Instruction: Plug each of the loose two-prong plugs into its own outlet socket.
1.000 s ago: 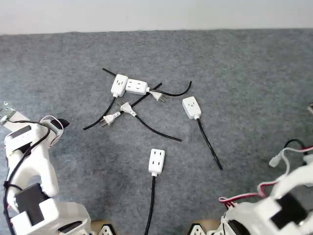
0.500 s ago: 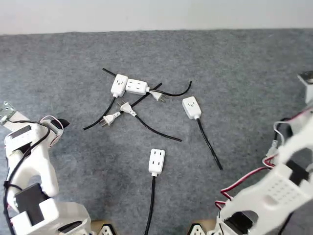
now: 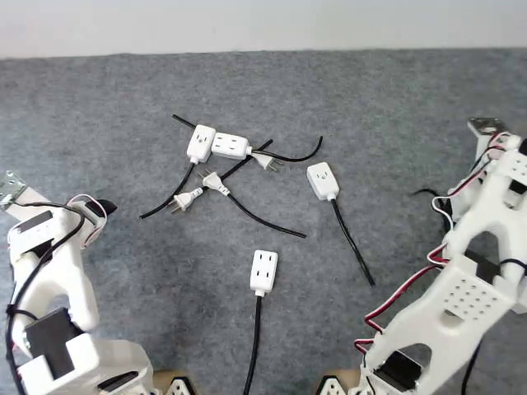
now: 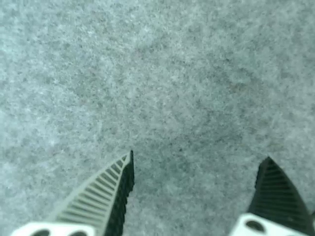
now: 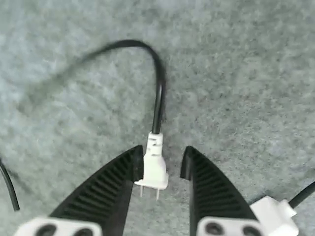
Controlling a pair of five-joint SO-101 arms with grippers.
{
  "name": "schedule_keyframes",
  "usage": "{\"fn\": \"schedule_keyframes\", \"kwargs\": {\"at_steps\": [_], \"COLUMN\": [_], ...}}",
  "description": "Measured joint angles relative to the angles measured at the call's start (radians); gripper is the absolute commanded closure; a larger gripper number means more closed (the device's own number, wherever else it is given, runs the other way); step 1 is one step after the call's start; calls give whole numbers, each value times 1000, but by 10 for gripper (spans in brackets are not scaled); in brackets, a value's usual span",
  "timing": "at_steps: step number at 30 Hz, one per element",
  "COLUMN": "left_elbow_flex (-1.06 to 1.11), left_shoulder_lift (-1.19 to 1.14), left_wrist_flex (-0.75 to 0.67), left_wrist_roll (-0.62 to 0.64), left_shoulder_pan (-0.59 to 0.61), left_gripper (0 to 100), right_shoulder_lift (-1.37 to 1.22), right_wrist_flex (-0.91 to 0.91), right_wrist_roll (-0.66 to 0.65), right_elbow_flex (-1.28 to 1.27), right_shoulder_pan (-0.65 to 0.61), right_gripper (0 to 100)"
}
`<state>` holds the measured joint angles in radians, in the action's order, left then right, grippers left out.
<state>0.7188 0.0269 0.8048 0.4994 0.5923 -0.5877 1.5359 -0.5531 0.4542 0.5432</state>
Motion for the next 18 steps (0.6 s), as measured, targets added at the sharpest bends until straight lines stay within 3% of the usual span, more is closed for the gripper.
{"fn": "schedule_keyframes", "kwargs": {"at_steps": [11, 15, 18], "left_elbow_flex": [0, 0, 0], "left_shoulder_lift": [0, 0, 0], "left_wrist_flex": [0, 0, 0], "left_wrist_roll": [0, 0, 0], "left_shoulder_pan": [0, 0, 0], "left_gripper": [633, 633, 633], "right_shoulder_lift": [0, -15, -15], "right_wrist_flex": [43, 43, 51], "right_wrist_roll": [43, 49, 49], "right_elbow_flex": [0, 0, 0], "right_shoulder_pan": [-20, 11, 14], "right_gripper": [858, 986, 984]}}
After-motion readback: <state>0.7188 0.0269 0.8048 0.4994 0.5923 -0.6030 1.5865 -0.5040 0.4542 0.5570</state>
